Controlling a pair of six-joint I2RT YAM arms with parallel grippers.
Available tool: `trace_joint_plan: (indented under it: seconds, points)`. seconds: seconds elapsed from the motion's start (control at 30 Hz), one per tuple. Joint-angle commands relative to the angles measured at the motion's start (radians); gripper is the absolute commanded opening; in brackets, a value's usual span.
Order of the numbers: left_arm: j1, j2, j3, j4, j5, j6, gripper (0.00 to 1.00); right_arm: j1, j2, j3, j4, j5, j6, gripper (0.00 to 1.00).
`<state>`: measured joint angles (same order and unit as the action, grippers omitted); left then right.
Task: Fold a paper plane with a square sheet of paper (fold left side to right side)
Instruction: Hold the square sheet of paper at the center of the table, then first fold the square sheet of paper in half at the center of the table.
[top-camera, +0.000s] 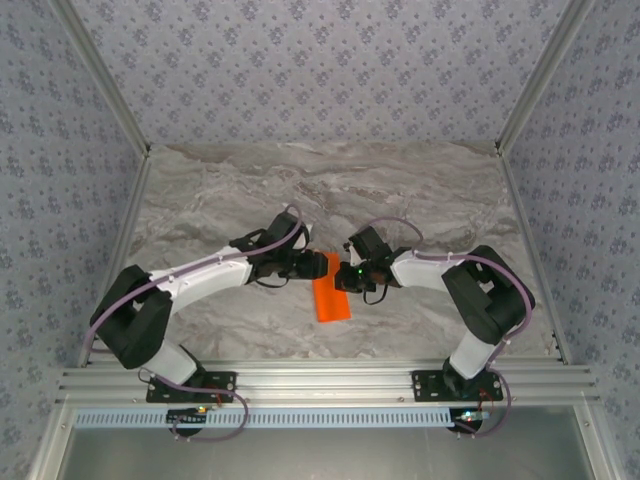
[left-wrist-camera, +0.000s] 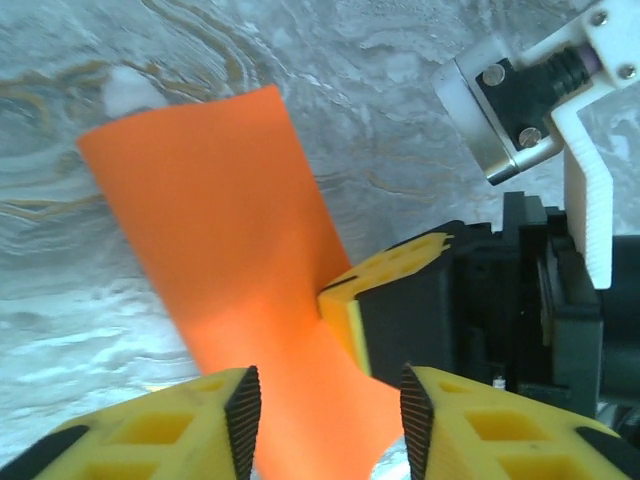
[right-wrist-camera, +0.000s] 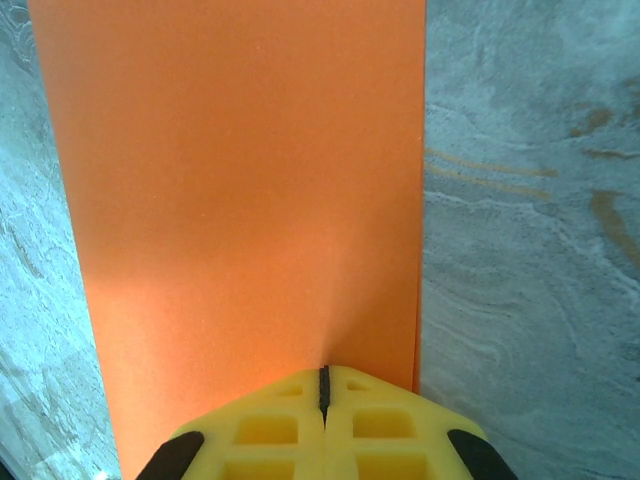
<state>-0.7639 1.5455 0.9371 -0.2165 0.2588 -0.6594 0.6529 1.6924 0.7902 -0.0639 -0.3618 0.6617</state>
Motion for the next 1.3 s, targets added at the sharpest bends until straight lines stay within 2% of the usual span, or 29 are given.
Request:
trace_joint_plan:
  seconds: [0.0, 0.2, 0.7, 1.0, 1.27]
  points:
    - [0.001, 0.061, -0.014, 0.092, 0.084, -0.024, 0.38, 0.008, 0.058, -0.023, -0.122, 0.090, -0.022, 0.02]
    - [0.000, 0.128, -0.028, 0.141, 0.110, -0.038, 0.35, 0.011, 0.058, -0.015, -0.139, 0.097, -0.024, 0.02]
    - [0.005, 0.202, -0.073, 0.073, 0.019, -0.001, 0.34, 0.011, 0.078, 0.006, -0.199, 0.126, -0.067, 0.02]
    - [0.073, 0.114, -0.179, 0.080, 0.036, 0.006, 0.33, 0.009, 0.084, 0.005, -0.226, 0.148, -0.083, 0.01]
    - [0.104, 0.007, -0.190, 0.192, 0.151, 0.020, 0.31, 0.011, 0.084, 0.012, -0.223, 0.136, -0.084, 0.01]
